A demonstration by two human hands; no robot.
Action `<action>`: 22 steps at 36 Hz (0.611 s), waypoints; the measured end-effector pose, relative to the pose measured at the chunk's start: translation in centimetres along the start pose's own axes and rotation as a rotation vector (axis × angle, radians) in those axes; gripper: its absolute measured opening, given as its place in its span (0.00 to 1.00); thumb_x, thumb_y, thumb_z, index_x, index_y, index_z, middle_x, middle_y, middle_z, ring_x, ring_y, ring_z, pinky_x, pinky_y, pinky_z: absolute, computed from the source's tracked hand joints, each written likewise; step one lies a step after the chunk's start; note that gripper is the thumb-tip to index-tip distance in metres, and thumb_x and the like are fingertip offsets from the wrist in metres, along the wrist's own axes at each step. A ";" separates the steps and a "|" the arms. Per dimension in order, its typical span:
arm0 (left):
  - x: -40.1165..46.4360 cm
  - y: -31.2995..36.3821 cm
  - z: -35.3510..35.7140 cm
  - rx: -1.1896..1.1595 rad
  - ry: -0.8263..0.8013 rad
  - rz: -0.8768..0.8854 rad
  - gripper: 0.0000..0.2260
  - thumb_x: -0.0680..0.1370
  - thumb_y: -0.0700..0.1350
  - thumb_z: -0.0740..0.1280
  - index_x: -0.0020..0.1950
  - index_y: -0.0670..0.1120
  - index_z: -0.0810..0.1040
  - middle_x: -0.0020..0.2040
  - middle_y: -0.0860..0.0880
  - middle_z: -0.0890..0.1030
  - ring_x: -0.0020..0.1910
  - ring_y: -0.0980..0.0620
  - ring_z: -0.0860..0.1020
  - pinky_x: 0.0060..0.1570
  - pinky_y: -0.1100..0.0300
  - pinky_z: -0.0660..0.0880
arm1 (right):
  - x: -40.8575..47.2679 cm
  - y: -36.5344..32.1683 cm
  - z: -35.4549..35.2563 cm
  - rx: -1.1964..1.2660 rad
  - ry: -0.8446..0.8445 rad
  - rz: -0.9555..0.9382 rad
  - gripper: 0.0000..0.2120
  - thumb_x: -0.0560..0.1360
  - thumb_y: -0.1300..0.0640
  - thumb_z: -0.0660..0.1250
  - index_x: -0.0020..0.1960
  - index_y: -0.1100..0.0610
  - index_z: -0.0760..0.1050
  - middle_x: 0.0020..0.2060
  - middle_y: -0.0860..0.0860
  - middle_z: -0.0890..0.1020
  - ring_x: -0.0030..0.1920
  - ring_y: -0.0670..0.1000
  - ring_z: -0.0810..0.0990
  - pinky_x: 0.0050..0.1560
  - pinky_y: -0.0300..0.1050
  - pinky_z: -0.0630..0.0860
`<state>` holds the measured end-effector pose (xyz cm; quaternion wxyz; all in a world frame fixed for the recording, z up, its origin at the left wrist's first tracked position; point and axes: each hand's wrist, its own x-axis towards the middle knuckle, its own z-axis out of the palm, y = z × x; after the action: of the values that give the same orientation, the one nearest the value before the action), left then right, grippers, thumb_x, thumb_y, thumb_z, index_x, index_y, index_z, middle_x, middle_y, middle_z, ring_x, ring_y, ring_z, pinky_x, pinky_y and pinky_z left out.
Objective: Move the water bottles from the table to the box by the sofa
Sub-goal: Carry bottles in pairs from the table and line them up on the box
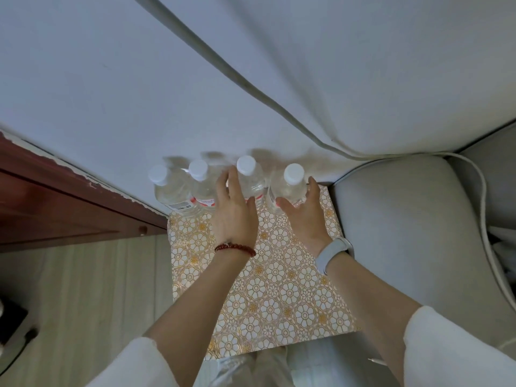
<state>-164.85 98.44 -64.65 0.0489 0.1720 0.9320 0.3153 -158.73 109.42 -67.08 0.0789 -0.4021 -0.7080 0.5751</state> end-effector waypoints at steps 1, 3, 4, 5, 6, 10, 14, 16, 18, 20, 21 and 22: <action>-0.3 -0.1 0.0 0.013 0.036 0.039 0.30 0.72 0.37 0.68 0.70 0.43 0.60 0.68 0.42 0.67 0.59 0.40 0.74 0.36 0.50 0.77 | -0.1 0.1 0.0 0.014 -0.002 0.014 0.34 0.72 0.56 0.69 0.72 0.56 0.54 0.64 0.54 0.70 0.67 0.54 0.68 0.62 0.43 0.64; -0.5 -0.2 -0.1 0.060 0.084 0.122 0.32 0.69 0.36 0.70 0.69 0.44 0.60 0.66 0.40 0.69 0.60 0.39 0.72 0.36 0.50 0.78 | -0.2 0.1 0.2 0.036 0.003 0.021 0.30 0.72 0.56 0.69 0.69 0.56 0.60 0.56 0.49 0.71 0.61 0.52 0.72 0.58 0.42 0.67; -0.4 -0.3 -0.1 0.093 0.094 0.171 0.32 0.69 0.35 0.70 0.69 0.45 0.60 0.66 0.39 0.69 0.59 0.39 0.72 0.39 0.49 0.79 | -0.2 0.1 0.4 0.040 0.009 0.022 0.29 0.72 0.56 0.69 0.68 0.57 0.61 0.54 0.48 0.71 0.58 0.51 0.72 0.57 0.42 0.68; -0.1 -0.5 -0.2 0.136 0.101 0.222 0.33 0.68 0.35 0.70 0.69 0.45 0.60 0.66 0.39 0.69 0.59 0.38 0.72 0.43 0.47 0.78 | -0.2 0.2 0.5 0.040 0.016 0.022 0.28 0.72 0.55 0.69 0.67 0.57 0.61 0.54 0.48 0.71 0.57 0.50 0.72 0.57 0.43 0.68; 0.4 -0.5 -0.3 0.192 0.110 0.271 0.33 0.67 0.36 0.71 0.69 0.45 0.61 0.66 0.38 0.70 0.59 0.38 0.73 0.47 0.46 0.76 | -0.1 0.1 0.6 0.038 0.025 0.019 0.28 0.72 0.55 0.69 0.67 0.57 0.61 0.54 0.48 0.72 0.56 0.50 0.72 0.56 0.43 0.69; 2.3 -0.6 -0.7 0.362 0.123 0.361 0.32 0.64 0.39 0.75 0.65 0.47 0.66 0.62 0.44 0.76 0.58 0.44 0.72 0.53 0.50 0.65 | 0.3 -0.4 1.3 0.042 0.058 -0.008 0.26 0.72 0.55 0.69 0.65 0.60 0.62 0.52 0.50 0.73 0.54 0.51 0.74 0.54 0.41 0.70; 2.6 -1.1 -0.9 0.436 0.132 0.404 0.33 0.63 0.42 0.77 0.64 0.46 0.67 0.57 0.43 0.79 0.54 0.44 0.77 0.50 0.54 0.58 | 0.8 -1.2 2.1 0.027 0.094 -0.029 0.26 0.72 0.55 0.69 0.65 0.61 0.63 0.56 0.54 0.76 0.53 0.49 0.73 0.53 0.40 0.69; 2.7 -1.3 -0.8 0.447 0.148 0.416 0.33 0.63 0.41 0.77 0.64 0.46 0.67 0.57 0.42 0.79 0.53 0.43 0.78 0.50 0.54 0.59 | 0.8 -1.3 2.3 0.023 0.111 -0.034 0.26 0.72 0.55 0.69 0.65 0.61 0.64 0.57 0.56 0.76 0.53 0.51 0.74 0.53 0.40 0.69; 2.9 -1.3 -0.7 0.452 0.178 0.434 0.32 0.63 0.39 0.76 0.64 0.45 0.67 0.55 0.42 0.79 0.52 0.43 0.78 0.49 0.54 0.59 | 0.8 -1.3 2.5 0.021 0.124 -0.037 0.26 0.72 0.55 0.70 0.64 0.61 0.64 0.57 0.56 0.77 0.54 0.53 0.76 0.52 0.41 0.70; 3.1 -1.4 -0.9 0.447 0.201 0.460 0.31 0.62 0.38 0.76 0.63 0.44 0.69 0.54 0.42 0.80 0.50 0.43 0.78 0.49 0.54 0.59 | 0.8 -1.3 2.7 0.017 0.137 -0.035 0.25 0.72 0.55 0.70 0.64 0.61 0.64 0.57 0.56 0.77 0.55 0.54 0.77 0.52 0.41 0.70; 3.2 -1.5 -1.0 0.442 0.205 0.470 0.31 0.62 0.38 0.76 0.62 0.45 0.69 0.54 0.42 0.80 0.50 0.43 0.78 0.49 0.54 0.59 | 0.8 -1.3 2.9 0.024 0.139 -0.028 0.26 0.72 0.55 0.70 0.64 0.61 0.64 0.57 0.56 0.77 0.56 0.55 0.77 0.53 0.41 0.70; 3.3 -1.6 -1.0 0.441 0.207 0.476 0.30 0.63 0.38 0.76 0.62 0.45 0.69 0.54 0.43 0.80 0.49 0.43 0.78 0.49 0.54 0.59 | 0.8 -1.4 3.1 0.035 0.138 -0.019 0.26 0.72 0.55 0.69 0.64 0.61 0.63 0.58 0.57 0.77 0.57 0.55 0.76 0.54 0.42 0.71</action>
<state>-168.59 97.85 -64.70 -0.1591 0.3583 0.9115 0.1245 -161.66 107.62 -67.13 0.1401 -0.4326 -0.6944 0.5577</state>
